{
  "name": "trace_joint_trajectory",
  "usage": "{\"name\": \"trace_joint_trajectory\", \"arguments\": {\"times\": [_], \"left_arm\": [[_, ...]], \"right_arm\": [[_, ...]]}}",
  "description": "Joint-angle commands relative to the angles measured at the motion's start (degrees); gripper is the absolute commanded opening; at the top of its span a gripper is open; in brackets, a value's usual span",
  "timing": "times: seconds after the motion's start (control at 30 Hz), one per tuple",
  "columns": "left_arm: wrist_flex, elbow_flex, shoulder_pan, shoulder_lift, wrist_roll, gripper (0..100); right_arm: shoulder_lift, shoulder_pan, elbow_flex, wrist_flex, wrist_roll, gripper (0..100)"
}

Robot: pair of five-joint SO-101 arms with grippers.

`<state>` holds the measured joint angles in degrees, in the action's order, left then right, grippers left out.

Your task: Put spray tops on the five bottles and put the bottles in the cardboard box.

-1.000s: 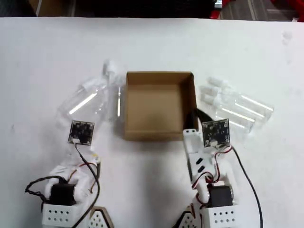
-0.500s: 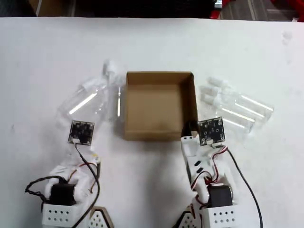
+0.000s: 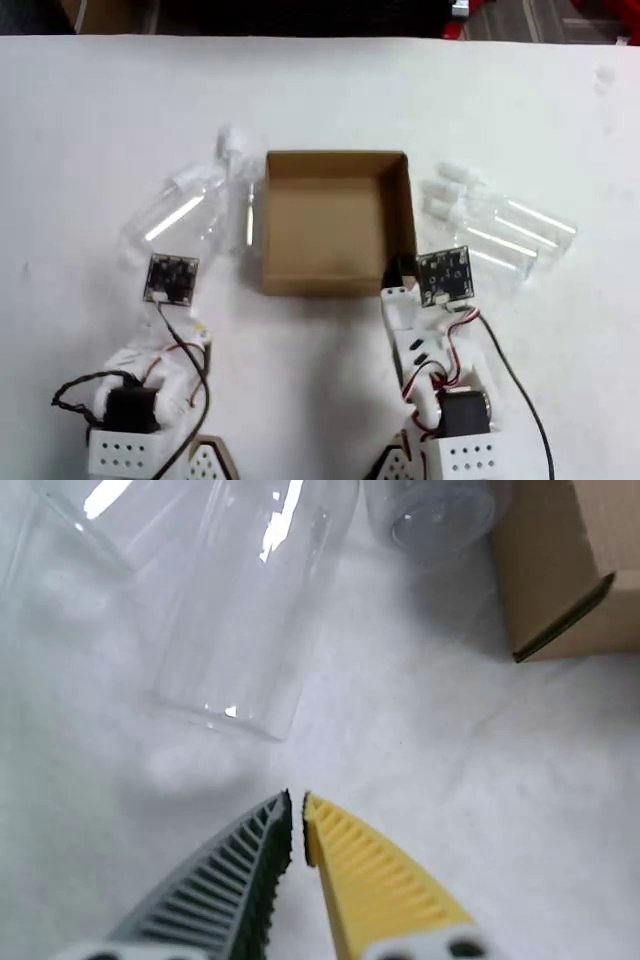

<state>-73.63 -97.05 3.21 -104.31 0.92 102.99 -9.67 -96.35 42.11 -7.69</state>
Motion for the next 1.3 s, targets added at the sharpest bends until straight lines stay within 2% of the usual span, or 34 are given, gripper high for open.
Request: {"name": "trace_joint_trajectory", "arguments": {"times": [0.0, 0.13, 0.43, 0.57, 0.73, 0.8, 0.9, 1.03, 1.17, 1.27], "left_arm": [[0.18, 0.09, 0.57, -0.22, -0.7, 2], [0.79, 0.44, 2.33, -0.22, -0.7, 2], [5.45, 10.73, 18.15, -0.22, -0.7, 2], [5.45, 15.91, 21.05, -0.22, -0.7, 2], [7.3, 16.53, 25.45, -0.31, -1.32, 2], [9.23, 16.26, 26.77, -0.31, -6.95, 2], [11.08, 16.18, 27.65, -0.31, -19.6, 2], [13.19, 17.76, 27.56, -0.31, -22.68, 2], [12.84, 20.22, 25.71, -0.13, -34.02, 2], [11.87, 21.98, 23.69, -0.04, -37.89, 2]], "right_arm": [[0.04, -0.48, -0.53, 0.31, 0.0, 1.9], [0.04, -0.04, -0.53, 0.31, 0.0, 1.9], [0.04, 0.04, -0.53, 0.31, 0.0, 1.9], [0.04, 0.04, -0.53, 0.31, 0.0, 1.9], [0.04, 0.04, -0.53, 1.63, 0.0, 1.9], [0.04, 0.04, -0.53, 1.89, 0.0, 1.9], [0.04, 0.04, -0.53, 1.89, 0.0, 1.9], [0.04, 0.04, -0.53, 1.89, 0.0, 1.9], [0.04, 0.04, -0.53, 1.89, 0.0, 1.9], [0.04, 0.04, -0.53, 1.89, 0.0, 1.9]]}}
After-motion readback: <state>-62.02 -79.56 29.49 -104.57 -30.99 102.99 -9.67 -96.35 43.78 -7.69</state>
